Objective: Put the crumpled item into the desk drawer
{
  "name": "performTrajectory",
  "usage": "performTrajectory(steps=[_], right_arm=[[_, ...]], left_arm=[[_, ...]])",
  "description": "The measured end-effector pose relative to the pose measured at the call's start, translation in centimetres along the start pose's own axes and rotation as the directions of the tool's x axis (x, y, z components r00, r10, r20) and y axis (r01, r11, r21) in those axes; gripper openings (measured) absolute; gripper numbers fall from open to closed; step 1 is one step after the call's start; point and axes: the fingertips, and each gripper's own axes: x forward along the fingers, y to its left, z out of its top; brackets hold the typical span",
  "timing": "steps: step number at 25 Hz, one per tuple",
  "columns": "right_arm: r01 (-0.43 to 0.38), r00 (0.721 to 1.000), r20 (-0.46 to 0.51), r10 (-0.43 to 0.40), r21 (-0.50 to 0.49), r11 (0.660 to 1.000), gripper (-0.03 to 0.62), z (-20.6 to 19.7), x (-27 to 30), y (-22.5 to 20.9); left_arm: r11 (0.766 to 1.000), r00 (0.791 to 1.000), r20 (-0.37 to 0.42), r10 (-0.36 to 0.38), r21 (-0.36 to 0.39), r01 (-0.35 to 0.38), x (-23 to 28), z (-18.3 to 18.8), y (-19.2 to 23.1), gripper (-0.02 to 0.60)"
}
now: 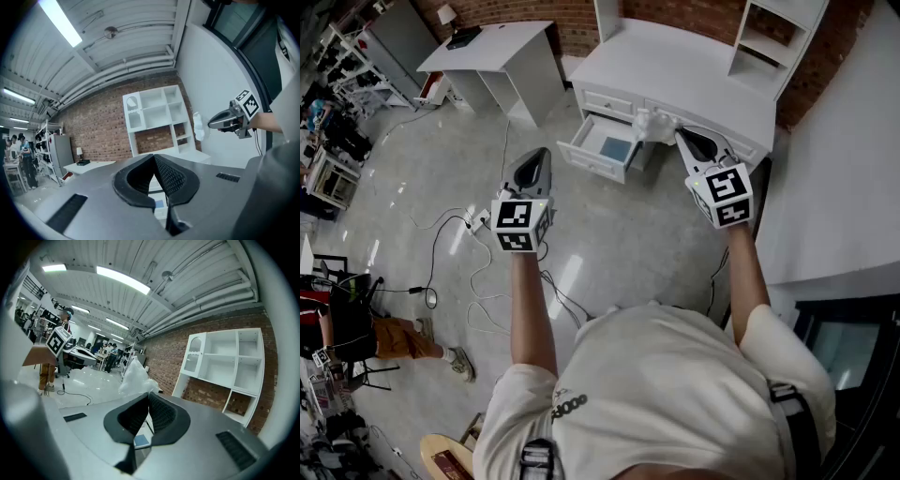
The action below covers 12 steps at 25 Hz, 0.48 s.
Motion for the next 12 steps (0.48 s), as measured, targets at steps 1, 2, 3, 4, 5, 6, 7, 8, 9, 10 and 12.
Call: performTrajectory(steps=[1,2,3,4,5,6,7,8,9,10,12], right_arm=[[-0.002,1.0,-0.003,0.002,0.0,1.0,0.008,-0.2,-0.1,-0.1],[-0.004,1.0,-0.005,0.004,0.0,1.0,0.008,-0.4,-0.2,-0.3],[-0.006,1.0,-0.003,0.006,0.001,1.0,0.008,-0.5,-0.3,-0.4],[-0.008,1.0,0.002,0.008,0.004,1.0,0.008,-0.6,-0.4,-0.6],[-0.01,1.0,0.01,0.01,0.01,1.0,0.008,-0.6,-0.6,-0.7],[-0.013,1.0,0.019,0.013,0.018,1.0,0.008,-0.7,-0.8,-0.8],[-0.016,1.0,0.025,0.016,0.027,0.999,0.008,-0.7,-1.0,-1.0],[-0.02,0.999,0.029,0.019,0.034,0.999,0.008,-0.7,-1.1,-1.1],[-0.023,0.999,0.032,0.022,0.038,0.999,0.008,-0.7,-1.3,-1.2],[-0.028,0.999,0.034,0.026,0.04,0.999,0.008,-0.9,-1.4,-1.4],[-0.034,0.999,0.036,0.033,0.043,0.998,0.008,-1.2,-1.8,-1.9]], left_arm=[[1.0,1.0,-0.002,0.001,0.001,-0.001,0.1,0.0,-0.2,0.018],[1.0,1.0,-0.004,0.001,0.003,-0.001,0.1,0.0,-0.4,0.018],[1.0,1.0,-0.005,0.002,0.004,-0.002,0.2,0.0,-0.6,0.018],[1.0,1.0,-0.007,0.003,0.005,-0.003,0.3,0.1,-0.8,0.018],[1.0,1.0,-0.01,0.004,0.006,-0.004,0.3,0.1,-1.0,0.018],[1.0,1.0,-0.013,0.005,0.007,-0.005,0.3,0.1,-1.3,0.018],[1.0,1.0,-0.017,0.007,0.007,-0.007,0.2,0.1,-1.5,0.018],[1.0,1.0,-0.021,0.009,0.008,-0.008,0.2,0.2,-1.7,0.018],[1.0,1.0,-0.023,0.01,0.008,-0.01,0.2,0.3,-1.9,0.018],[1.0,1.0,-0.026,0.013,0.008,-0.013,0.1,0.4,-2.2,0.018],[1.0,0.999,-0.03,0.02,0.006,-0.02,0.1,0.6,-2.9,0.018]])
